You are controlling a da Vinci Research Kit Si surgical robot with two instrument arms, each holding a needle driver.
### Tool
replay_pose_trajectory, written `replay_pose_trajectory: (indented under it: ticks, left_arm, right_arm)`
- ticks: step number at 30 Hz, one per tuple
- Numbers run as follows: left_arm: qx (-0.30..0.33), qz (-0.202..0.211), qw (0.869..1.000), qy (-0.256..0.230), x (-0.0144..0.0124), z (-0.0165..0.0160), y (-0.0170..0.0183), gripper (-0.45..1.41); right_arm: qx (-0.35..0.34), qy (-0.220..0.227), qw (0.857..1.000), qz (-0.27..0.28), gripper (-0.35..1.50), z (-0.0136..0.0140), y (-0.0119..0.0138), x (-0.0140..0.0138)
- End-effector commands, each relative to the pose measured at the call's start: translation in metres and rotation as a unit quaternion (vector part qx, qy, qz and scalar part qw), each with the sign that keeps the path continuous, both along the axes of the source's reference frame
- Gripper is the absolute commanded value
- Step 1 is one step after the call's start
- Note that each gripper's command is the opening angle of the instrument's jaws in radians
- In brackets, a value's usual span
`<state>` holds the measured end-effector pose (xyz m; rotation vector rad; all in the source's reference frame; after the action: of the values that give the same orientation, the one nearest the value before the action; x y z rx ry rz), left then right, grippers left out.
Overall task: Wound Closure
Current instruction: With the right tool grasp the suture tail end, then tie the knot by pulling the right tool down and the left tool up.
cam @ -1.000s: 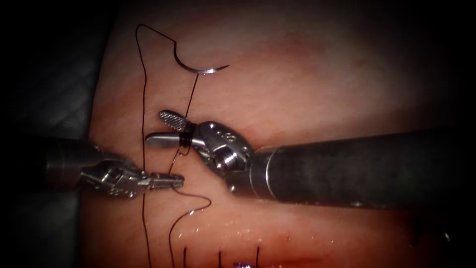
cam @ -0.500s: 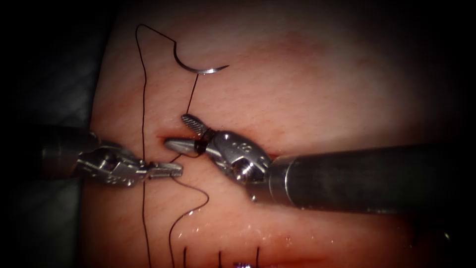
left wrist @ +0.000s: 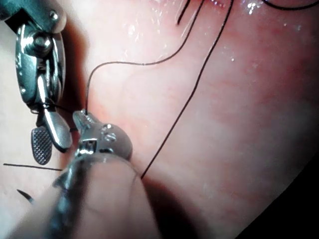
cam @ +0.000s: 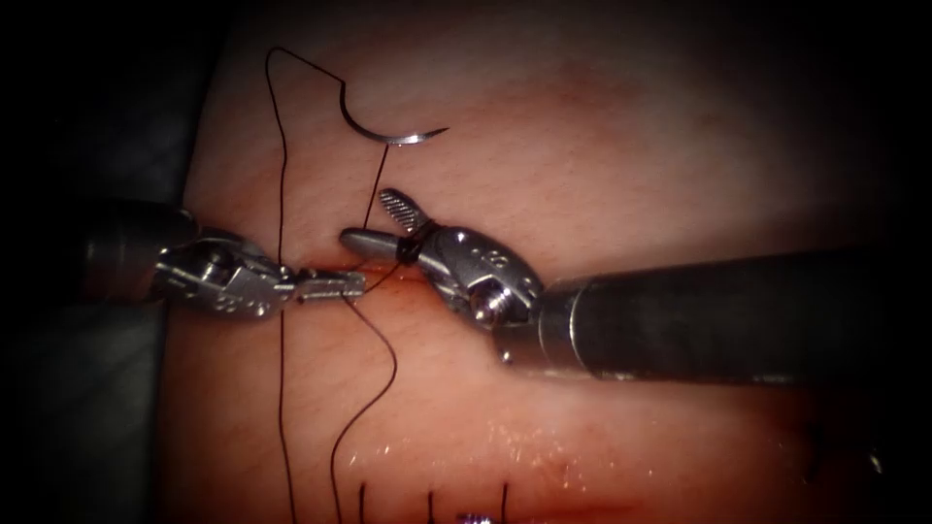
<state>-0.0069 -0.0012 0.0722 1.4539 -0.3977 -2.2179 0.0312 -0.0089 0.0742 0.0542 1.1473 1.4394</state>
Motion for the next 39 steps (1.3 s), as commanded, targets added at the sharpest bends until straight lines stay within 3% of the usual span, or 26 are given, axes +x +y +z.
replay_pose_trajectory:
  ticks: [1,19,24,25,27,39]
  left_arm:
    - [0.001,0.001,1.0,-0.001,-0.0005,0.0005,0.0001,-0.45]
    - [0.009,-0.009,1.0,-0.007,-0.0006,0.0002,0.0026,-0.45]
    - [0.009,-0.01,1.0,-0.005,-0.0004,0.0003,0.0026,-0.45]
    - [0.009,-0.009,1.0,-0.004,-0.0001,0.0004,0.0026,-0.45]
    - [0.009,-0.009,1.0,-0.003,0.0002,0.0004,0.0025,-0.45]
    - [0.028,-0.024,0.999,0.015,0.0017,0.0013,0.0033,-0.45]
  right_arm:
    - [0.005,0.004,1.0,0.006,1.03,0.0004,0.0005,0.0006]
    - [0.018,0.013,0.999,0.032,0.89,0.0004,0.003,0.0018]
    - [0.018,0.01,0.999,0.036,0.47,0.0007,0.0033,0.0021]
    - [0.028,0.019,0.999,0.039,-0.35,0.0006,0.0032,0.0022]
    - [0.046,0.032,0.997,0.054,-0.35,0.0004,0.0026,0.0024]
    - [0.037,0.005,0.998,0.04,-0.35,-0.0004,-0.0024,0.0036]
